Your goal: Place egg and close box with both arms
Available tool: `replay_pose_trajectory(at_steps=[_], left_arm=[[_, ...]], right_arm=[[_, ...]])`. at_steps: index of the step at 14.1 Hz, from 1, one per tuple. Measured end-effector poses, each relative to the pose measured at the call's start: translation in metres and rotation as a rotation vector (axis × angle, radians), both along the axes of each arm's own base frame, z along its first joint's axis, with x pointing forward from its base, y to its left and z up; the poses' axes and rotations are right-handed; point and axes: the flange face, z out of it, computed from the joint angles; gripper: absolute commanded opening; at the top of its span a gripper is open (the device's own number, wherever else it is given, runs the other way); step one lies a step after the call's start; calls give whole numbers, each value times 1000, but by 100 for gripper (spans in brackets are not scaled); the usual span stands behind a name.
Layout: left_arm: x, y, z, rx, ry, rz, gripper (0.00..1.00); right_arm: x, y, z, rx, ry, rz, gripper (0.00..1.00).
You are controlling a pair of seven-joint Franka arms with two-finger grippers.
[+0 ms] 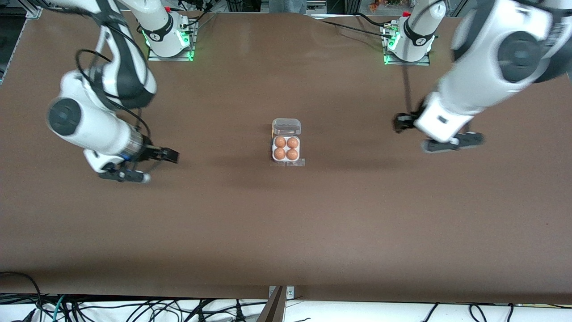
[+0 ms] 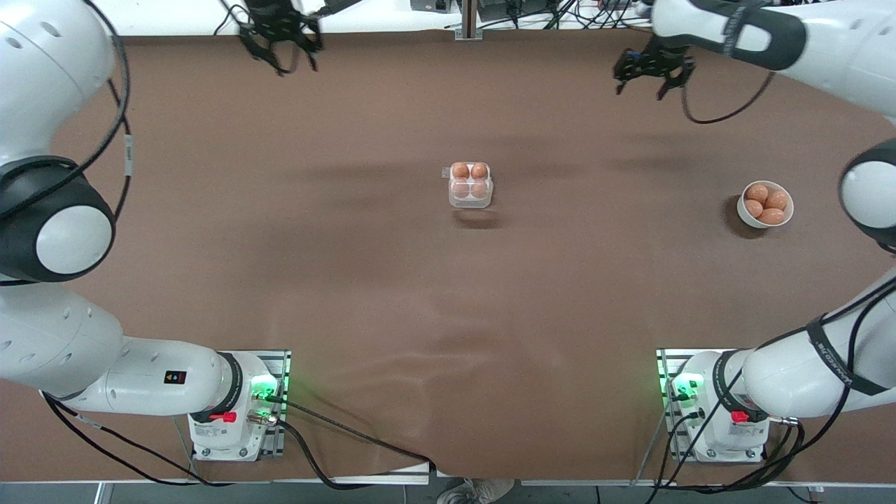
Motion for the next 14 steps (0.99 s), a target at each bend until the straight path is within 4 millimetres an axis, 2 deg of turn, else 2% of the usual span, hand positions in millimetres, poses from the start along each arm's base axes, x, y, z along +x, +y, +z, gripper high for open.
replay_pose_trajectory(at_steps=[1, 3, 6, 9, 11, 14], left_arm=[[-12, -33, -8, -12, 31, 14, 20], [-31, -79, -25, -58, 103, 7, 19], [-53, -130, -61, -104, 220, -26, 19], [-77, -176, -116, -101, 343, -66, 19], [-94, -204, -155, -90, 401, -100, 18], [-106, -227, -196, -90, 458, -109, 10]], right_arm=[[-12, -20, 18, -4, -17, 28, 100], [-39, -46, 59, -27, -25, 52, 100], [-77, -58, 134, -82, -38, 65, 100], [-90, -75, 204, -92, -66, 33, 100], [-90, -91, 227, -92, -82, 1, 100], [-88, -106, 232, -91, -84, -27, 100]])
